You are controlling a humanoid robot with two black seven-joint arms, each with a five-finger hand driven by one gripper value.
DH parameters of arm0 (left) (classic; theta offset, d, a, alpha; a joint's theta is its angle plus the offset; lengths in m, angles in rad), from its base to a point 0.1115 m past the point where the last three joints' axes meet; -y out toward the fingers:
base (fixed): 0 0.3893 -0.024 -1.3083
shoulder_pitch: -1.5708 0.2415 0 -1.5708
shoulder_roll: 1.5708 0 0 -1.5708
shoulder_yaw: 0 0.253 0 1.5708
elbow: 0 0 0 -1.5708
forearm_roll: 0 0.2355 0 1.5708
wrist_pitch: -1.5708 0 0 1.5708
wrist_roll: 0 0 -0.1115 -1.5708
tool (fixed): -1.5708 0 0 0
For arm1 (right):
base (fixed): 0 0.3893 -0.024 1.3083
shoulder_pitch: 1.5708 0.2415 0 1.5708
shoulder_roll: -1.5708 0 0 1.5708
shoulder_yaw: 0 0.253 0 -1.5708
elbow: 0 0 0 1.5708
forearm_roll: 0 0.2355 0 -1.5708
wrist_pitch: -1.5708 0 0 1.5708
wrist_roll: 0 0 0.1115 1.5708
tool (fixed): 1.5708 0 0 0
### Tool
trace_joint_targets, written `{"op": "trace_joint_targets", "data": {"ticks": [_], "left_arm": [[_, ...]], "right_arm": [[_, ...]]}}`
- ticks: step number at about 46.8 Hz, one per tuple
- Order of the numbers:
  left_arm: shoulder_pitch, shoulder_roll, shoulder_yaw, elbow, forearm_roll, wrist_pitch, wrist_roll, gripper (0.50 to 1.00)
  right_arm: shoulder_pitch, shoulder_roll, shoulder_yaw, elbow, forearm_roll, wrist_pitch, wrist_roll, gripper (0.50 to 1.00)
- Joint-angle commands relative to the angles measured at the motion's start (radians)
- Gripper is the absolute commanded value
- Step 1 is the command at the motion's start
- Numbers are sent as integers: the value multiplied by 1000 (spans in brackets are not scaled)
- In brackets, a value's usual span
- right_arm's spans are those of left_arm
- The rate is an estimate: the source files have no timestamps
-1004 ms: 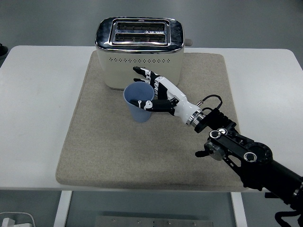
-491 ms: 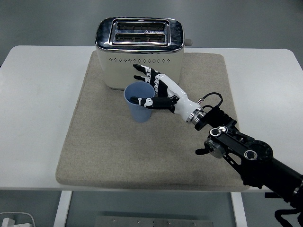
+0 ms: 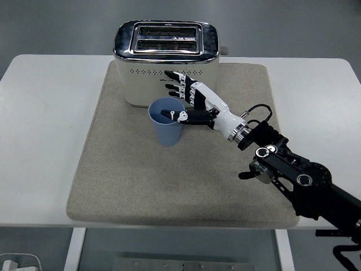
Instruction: Put the water cup in front of the bread machine
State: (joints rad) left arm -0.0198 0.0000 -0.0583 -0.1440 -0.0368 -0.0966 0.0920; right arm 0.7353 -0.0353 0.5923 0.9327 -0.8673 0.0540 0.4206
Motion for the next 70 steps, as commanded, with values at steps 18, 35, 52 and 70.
{"op": "trace_joint_targets", "data": {"ticks": [18, 35, 52, 70], "left_arm": [[0, 0, 0, 0, 0, 0, 0, 1000], [0, 0, 0, 0, 0, 0, 0, 1000], [0, 0, 0, 1, 0, 0, 0, 1000], [0, 0, 0, 0, 0, 0, 0, 1000]], "right_arm": [[3, -70, 1, 1, 30, 16, 9, 924], [-4, -116, 1, 18, 31, 18, 33, 924], [-17, -159, 4, 28, 47, 38, 49, 924], [-42, -281, 17, 25, 132, 90, 70, 924]]}}
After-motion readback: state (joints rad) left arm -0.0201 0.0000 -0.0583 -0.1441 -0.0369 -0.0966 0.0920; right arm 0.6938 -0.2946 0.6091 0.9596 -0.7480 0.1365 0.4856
